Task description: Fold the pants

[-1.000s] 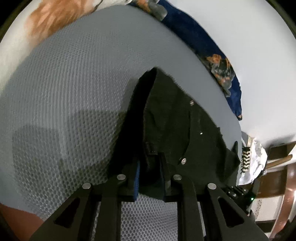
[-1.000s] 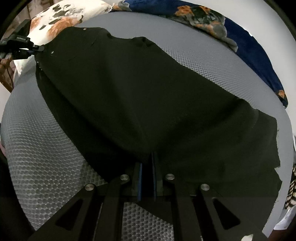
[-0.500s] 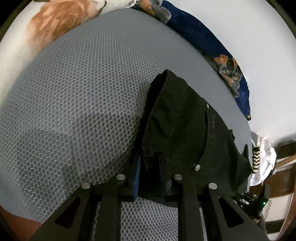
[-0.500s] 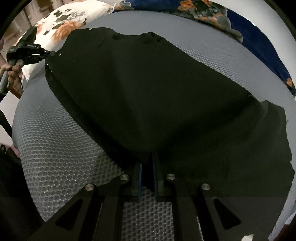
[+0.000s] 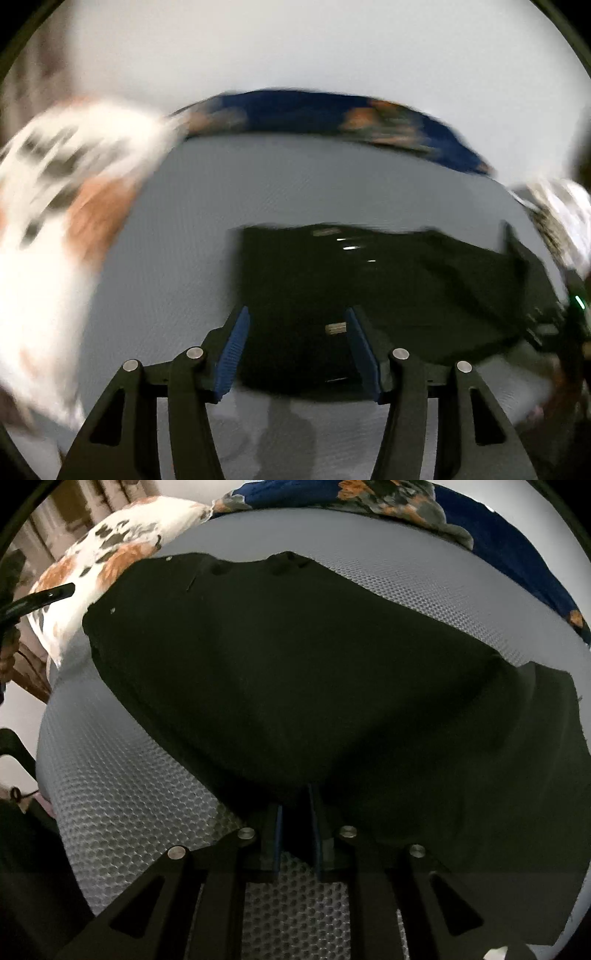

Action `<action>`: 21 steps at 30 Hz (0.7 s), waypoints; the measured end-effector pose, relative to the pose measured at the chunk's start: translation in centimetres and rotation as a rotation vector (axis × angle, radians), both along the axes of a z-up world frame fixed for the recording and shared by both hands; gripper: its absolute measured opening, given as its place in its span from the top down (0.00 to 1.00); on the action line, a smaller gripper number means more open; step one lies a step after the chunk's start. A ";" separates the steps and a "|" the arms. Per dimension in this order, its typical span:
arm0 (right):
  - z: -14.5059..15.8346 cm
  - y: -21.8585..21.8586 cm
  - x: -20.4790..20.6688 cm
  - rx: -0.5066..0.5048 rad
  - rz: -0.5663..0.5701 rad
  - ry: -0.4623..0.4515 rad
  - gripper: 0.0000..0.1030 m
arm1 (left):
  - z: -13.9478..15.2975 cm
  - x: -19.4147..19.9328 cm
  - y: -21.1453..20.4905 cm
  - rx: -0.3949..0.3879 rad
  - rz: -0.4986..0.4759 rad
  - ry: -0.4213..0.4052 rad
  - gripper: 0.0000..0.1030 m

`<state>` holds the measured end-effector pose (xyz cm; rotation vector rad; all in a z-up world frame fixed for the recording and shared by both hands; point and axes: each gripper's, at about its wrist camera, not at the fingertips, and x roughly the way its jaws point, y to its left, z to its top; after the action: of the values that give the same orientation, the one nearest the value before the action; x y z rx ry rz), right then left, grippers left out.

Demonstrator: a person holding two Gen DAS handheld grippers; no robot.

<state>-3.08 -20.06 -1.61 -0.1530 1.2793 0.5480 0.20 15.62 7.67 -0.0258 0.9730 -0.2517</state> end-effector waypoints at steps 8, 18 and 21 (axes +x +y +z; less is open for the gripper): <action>0.2 -0.8 0.9 0.063 -0.067 0.048 0.86 | -2.2 0.9 -17.1 -0.090 -0.488 0.083 0.46; 0.6 -1.0 1.7 0.103 -0.091 0.051 0.86 | -5.8 0.2 -27.3 -0.045 -0.694 0.149 0.46; 0.6 -1.2 1.8 0.115 -0.095 0.052 0.86 | -6.9 0.1 -28.1 -0.027 -0.694 0.180 0.49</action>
<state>-1.24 -21.26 -1.06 0.0175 1.2951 0.5455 0.30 -12.45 0.72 0.2728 1.1339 -0.9120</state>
